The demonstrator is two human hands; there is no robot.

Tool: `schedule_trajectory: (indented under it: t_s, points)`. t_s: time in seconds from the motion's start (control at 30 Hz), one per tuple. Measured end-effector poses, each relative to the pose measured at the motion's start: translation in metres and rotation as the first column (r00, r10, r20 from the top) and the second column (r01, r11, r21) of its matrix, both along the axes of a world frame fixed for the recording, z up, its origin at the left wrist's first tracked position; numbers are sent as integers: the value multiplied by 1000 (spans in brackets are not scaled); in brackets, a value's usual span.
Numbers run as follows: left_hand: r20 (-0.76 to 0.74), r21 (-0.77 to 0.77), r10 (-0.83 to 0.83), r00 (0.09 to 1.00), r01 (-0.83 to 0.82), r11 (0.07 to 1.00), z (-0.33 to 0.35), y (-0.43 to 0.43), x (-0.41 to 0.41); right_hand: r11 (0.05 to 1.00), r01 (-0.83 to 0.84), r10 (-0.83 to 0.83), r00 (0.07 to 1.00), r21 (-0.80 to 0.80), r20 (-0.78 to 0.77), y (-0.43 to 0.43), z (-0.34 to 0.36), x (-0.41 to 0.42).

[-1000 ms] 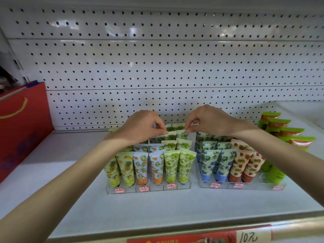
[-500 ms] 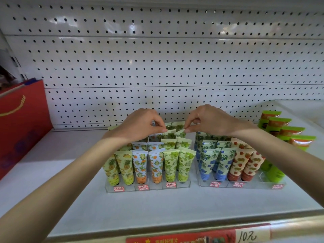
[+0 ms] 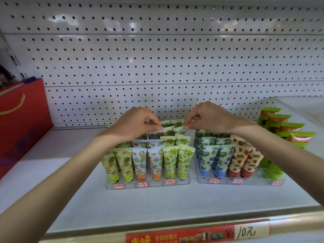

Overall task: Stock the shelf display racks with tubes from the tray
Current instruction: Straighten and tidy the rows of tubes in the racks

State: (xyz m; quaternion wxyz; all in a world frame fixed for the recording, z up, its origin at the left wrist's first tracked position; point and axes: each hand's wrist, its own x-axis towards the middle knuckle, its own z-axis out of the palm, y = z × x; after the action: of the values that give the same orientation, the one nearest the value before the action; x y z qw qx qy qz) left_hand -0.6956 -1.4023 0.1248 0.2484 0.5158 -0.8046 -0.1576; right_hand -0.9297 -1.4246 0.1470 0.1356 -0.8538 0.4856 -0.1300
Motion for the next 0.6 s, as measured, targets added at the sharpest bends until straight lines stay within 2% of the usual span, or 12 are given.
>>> schedule_trajectory:
  t_s: [0.47,0.6]
  points:
    - [-3,7,19,1000,-19,1000,3,5,-3,1000,12,-12,1000,17,11,6,3,1]
    - [-25,-23,49,998,-50,999,6,10,-2,1000,23,-23,995,7,100,4,7,-3]
